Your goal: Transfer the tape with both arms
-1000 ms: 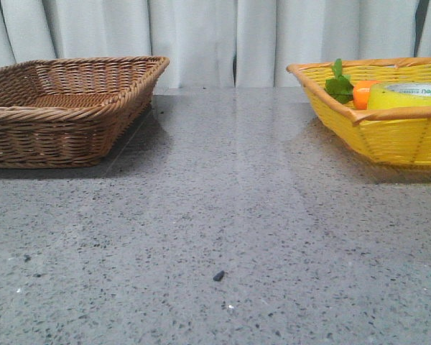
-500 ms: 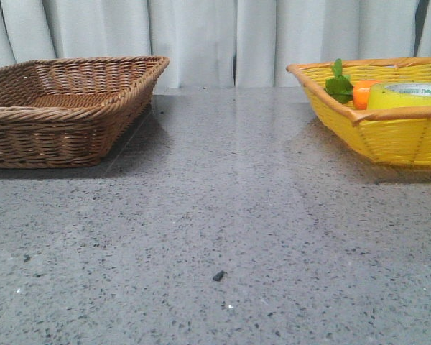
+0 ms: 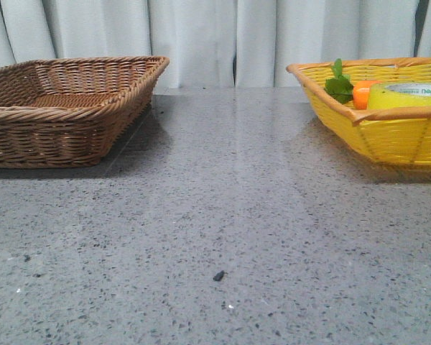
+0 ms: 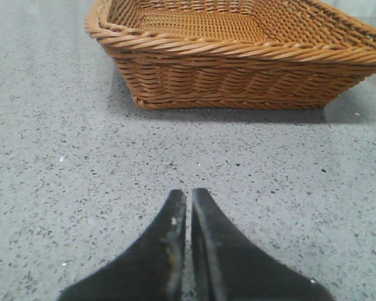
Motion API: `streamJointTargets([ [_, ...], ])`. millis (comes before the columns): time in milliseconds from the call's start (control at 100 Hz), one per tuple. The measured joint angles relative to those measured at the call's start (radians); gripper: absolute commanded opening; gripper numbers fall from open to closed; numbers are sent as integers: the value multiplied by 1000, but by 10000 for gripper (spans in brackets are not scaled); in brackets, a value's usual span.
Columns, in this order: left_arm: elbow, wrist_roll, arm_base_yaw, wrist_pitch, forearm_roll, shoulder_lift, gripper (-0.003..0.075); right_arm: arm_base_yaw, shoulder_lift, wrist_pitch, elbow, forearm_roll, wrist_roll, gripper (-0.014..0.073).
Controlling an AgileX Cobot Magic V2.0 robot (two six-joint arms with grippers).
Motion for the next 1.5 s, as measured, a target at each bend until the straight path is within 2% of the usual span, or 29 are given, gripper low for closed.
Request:
streamJointTargets([
  [950, 0, 0, 0, 0, 7, 0, -21, 0, 0, -15, 0, -4, -1, -68],
  [1150, 0, 0, 0, -47, 51, 0, -21, 0, 0, -139, 0, -7, -1, -68],
  [1330, 0, 0, 0, -174, -132, 0, -21, 0, 0, -325, 0, 67, -1, -68],
  [1500, 0, 0, 0, -292, -214, 0, -21, 0, 0, -367, 0, 183, -1, -68],
])
